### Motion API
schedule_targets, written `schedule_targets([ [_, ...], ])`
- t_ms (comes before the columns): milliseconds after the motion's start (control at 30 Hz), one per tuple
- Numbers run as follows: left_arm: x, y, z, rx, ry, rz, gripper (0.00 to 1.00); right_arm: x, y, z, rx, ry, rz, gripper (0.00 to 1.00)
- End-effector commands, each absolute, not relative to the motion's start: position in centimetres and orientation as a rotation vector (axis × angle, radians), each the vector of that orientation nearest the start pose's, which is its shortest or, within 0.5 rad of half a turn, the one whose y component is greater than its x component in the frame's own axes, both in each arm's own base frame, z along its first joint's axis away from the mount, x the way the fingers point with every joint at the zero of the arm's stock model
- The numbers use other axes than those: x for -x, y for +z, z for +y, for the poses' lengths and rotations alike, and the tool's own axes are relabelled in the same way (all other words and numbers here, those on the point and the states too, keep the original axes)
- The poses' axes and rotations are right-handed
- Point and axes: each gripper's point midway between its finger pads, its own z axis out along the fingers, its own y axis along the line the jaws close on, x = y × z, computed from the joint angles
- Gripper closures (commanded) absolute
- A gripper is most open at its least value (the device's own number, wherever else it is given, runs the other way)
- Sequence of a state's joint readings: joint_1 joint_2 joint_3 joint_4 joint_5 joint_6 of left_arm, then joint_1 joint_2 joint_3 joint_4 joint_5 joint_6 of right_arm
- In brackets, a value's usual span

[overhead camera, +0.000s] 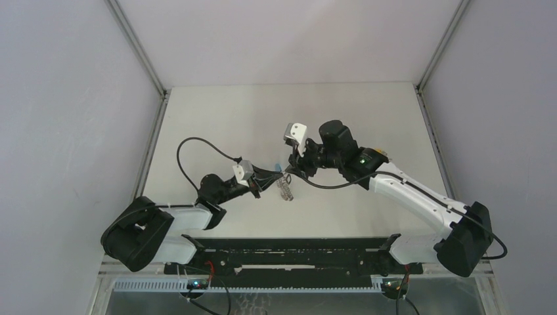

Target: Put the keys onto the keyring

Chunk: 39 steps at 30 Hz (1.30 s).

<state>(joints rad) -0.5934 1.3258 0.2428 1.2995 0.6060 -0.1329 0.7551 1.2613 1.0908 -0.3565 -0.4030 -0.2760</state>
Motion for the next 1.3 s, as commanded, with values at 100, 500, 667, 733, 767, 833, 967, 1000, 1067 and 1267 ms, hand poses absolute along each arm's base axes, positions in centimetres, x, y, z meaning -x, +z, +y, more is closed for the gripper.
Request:
schedule_targets([
  [100, -22.1, 20.8, -27.6, -0.815, -1.007, 1.125, 1.00, -23.7, 22.3, 31.8, 1.294, 0.792, 1.678, 0.58],
  [500, -22.0, 21.0, -27.5, -0.817, -1.001, 1.114, 1.00, -23.6, 22.1, 31.4, 1.371, 0.941, 1.603, 0.58],
  [667, -21.8, 21.1, -27.6, -0.820, -1.007, 1.109, 1.00, -23.4, 21.3, 31.5, 1.384, 0.970, 1.625, 0.62],
  [733, -21.8, 21.2, -27.5, -0.820, -1.008, 1.105, 1.00, -23.7, 21.1, 31.4, 1.380, 0.967, 1.632, 0.64],
  [767, -21.7, 21.3, -27.5, -0.822, -1.008, 1.103, 1.00, -23.8, 21.0, 31.4, 1.379, 0.962, 1.635, 0.66],
  [833, -21.6, 21.3, -27.5, -0.825, -1.012, 1.101, 1.00, -24.1, 20.7, 31.4, 1.376, 0.955, 1.643, 0.68],
  [967, -21.4, 21.5, -27.5, -0.828, -1.014, 1.092, 1.00, -24.2, 19.8, 31.5, 1.392, 0.968, 1.655, 0.72],
  [1000, -21.4, 21.6, -27.5, -0.828, -1.014, 1.089, 1.00, -24.1, 19.7, 31.5, 1.398, 0.974, 1.655, 0.72],
  [1067, -21.3, 21.7, -27.5, -0.829, -1.016, 1.085, 1.00, -24.0, 19.4, 31.5, 1.409, 0.981, 1.657, 0.73],
  [1267, -21.0, 21.9, -27.5, -0.835, -1.022, 1.074, 1.00, -23.9, 19.3, 31.5, 1.438, 0.984, 1.630, 0.75],
])
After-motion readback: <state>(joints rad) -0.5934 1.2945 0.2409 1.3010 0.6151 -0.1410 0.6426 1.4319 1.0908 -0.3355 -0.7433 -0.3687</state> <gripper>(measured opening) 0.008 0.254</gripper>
